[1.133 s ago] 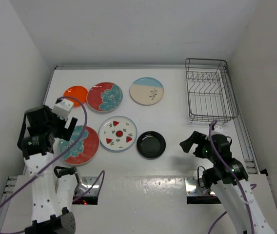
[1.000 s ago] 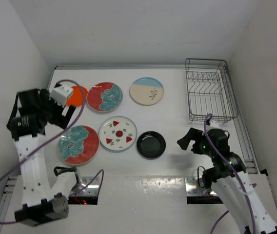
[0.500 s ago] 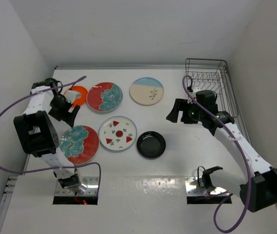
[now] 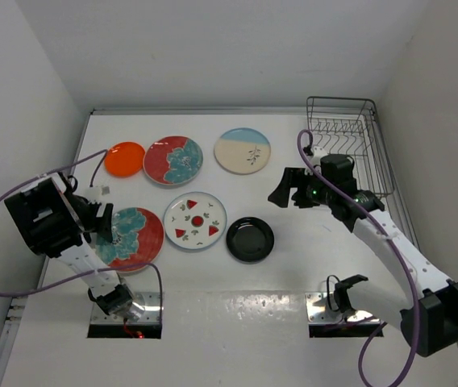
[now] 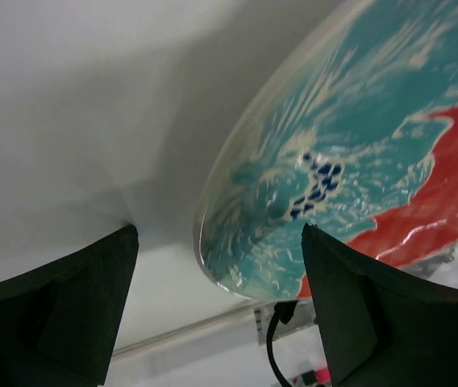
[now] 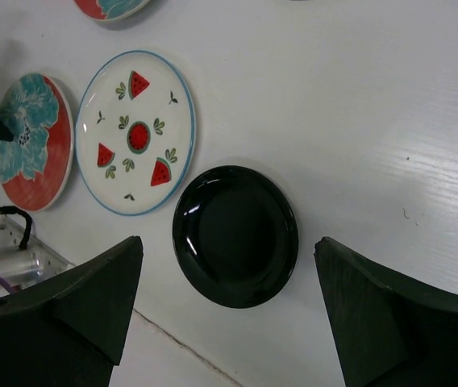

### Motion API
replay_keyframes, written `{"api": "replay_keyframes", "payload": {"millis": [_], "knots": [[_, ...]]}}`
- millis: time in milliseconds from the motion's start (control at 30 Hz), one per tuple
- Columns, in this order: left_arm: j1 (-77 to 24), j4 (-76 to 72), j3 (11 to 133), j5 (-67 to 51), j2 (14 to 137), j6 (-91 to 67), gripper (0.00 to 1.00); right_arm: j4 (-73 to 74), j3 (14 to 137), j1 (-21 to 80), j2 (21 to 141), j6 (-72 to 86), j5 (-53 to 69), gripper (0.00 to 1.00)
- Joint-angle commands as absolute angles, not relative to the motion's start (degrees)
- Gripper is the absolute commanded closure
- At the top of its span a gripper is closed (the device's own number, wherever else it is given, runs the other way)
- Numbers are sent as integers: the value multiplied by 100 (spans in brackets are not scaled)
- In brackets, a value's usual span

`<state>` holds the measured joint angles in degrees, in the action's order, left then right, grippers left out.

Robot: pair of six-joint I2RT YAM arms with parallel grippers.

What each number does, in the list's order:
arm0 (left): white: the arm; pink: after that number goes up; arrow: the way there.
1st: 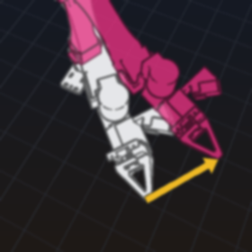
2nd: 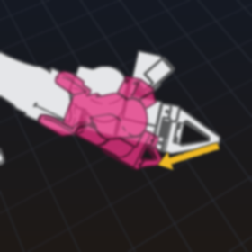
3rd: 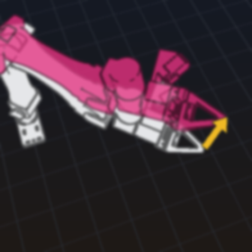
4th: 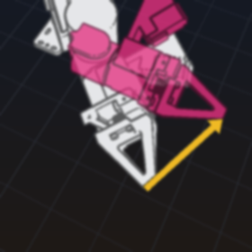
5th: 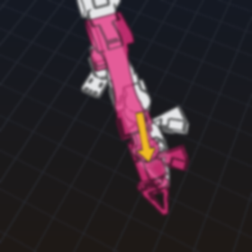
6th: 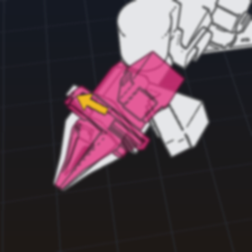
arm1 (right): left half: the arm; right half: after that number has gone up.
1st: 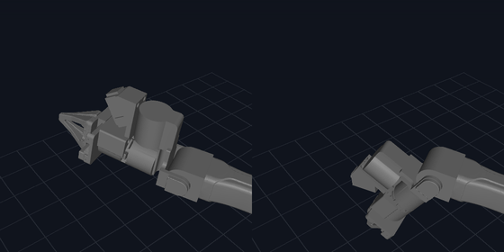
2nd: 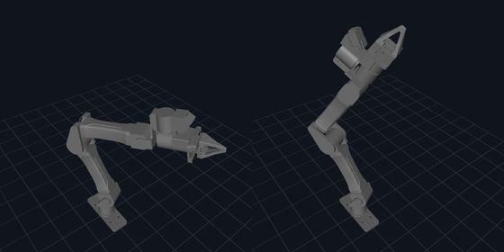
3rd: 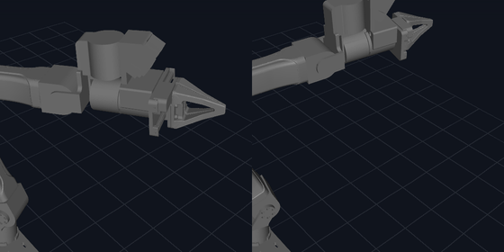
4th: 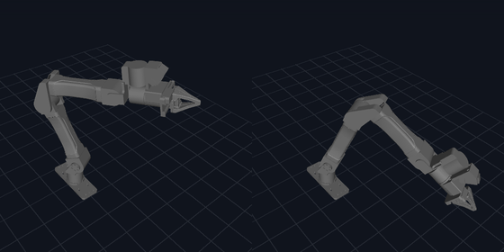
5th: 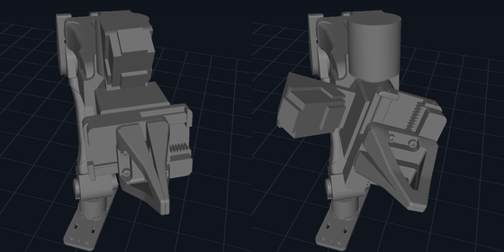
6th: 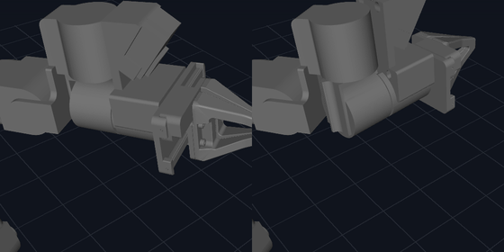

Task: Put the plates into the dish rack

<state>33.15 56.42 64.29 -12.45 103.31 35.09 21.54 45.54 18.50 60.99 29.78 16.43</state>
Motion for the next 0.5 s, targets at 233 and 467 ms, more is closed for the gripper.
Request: {"api": "replay_keyframes", "payload": {"millis": [233,467], "knots": [[3735,5783,5415,-2284,10748,4482,43,1995,5124,2180,6337,2865,1653,13],[3902,5774,5756,-2505,11180,4430,97,2170,5177,2347,6170,2813,1415,13]]}}
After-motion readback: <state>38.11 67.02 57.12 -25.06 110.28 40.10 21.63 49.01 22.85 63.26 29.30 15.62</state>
